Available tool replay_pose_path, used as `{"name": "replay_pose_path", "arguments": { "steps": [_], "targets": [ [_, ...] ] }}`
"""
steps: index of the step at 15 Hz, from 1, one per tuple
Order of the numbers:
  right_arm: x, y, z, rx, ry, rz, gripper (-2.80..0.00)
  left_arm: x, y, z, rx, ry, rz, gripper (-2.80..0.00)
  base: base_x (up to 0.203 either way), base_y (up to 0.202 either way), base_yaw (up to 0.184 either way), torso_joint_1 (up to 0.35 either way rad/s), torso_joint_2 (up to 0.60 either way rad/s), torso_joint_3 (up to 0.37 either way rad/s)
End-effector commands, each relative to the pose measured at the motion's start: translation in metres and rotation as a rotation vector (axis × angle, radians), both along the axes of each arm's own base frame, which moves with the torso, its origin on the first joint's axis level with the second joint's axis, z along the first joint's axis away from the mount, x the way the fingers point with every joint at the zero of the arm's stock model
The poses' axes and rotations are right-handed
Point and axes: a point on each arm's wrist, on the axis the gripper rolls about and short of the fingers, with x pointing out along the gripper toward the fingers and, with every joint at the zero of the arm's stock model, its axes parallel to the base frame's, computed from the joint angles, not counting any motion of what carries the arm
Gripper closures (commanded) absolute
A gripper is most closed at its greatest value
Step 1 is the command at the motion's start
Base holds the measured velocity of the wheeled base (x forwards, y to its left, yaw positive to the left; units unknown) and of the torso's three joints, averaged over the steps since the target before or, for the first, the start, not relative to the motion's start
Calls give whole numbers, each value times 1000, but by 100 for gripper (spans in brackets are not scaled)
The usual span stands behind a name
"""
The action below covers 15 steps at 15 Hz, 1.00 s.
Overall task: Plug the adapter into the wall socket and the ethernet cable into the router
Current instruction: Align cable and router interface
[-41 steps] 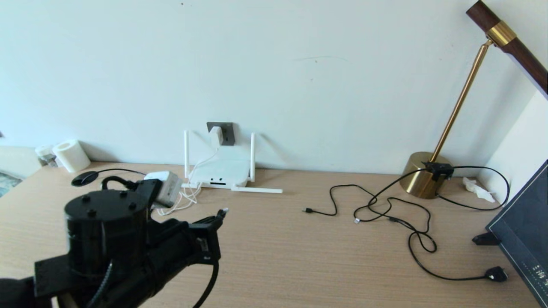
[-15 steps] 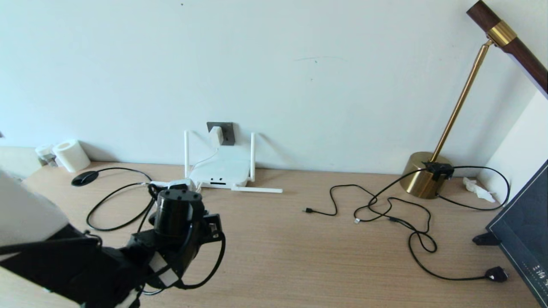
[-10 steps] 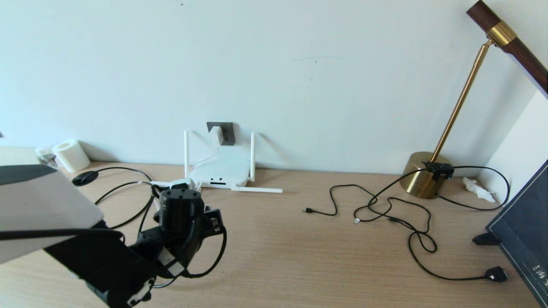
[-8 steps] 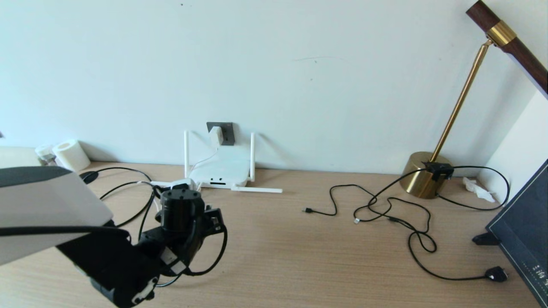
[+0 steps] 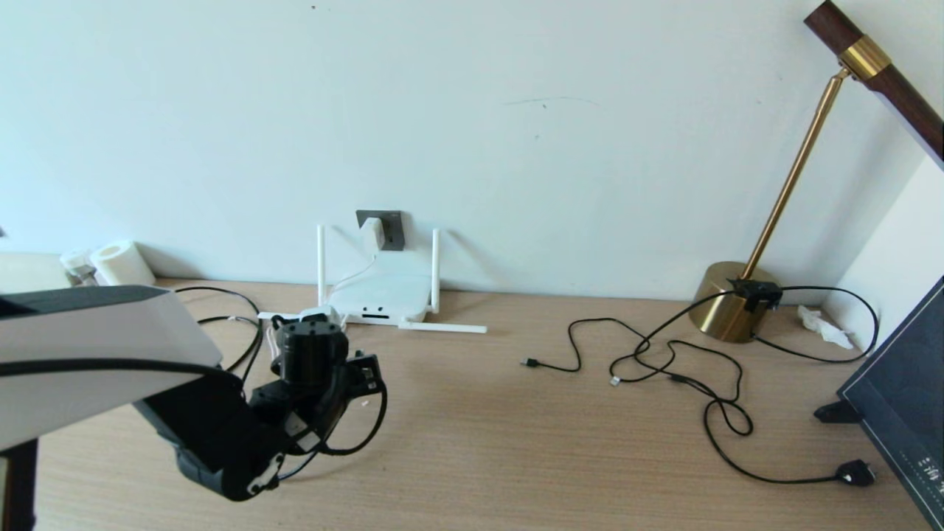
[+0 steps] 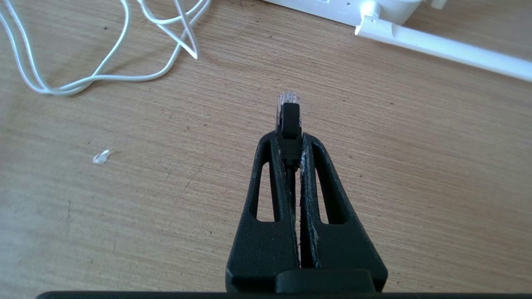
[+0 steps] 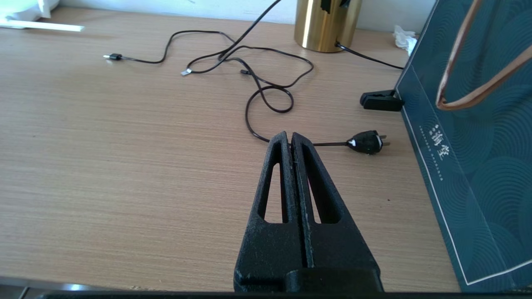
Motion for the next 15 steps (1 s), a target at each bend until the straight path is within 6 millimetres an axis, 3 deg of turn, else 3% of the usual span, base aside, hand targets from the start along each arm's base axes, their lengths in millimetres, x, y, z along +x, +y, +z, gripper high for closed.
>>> {"name": "replay_pose_path", "arguments": {
  "steps": [1, 6, 15],
  "targets": [
    [0, 0, 0, 0, 0, 1, 0, 4, 4, 0, 12, -4, -8, 0, 0, 0, 0, 0, 0, 0],
    [0, 0, 0, 0, 0, 1, 0, 6, 19, 12, 44, -24, -87, 0, 0, 0, 0, 0, 0, 0],
    [0, 0, 0, 0, 0, 1, 0, 38, 39, -6, -33, -8, -142, 0, 0, 0, 0, 0, 0, 0]
  ]
}}
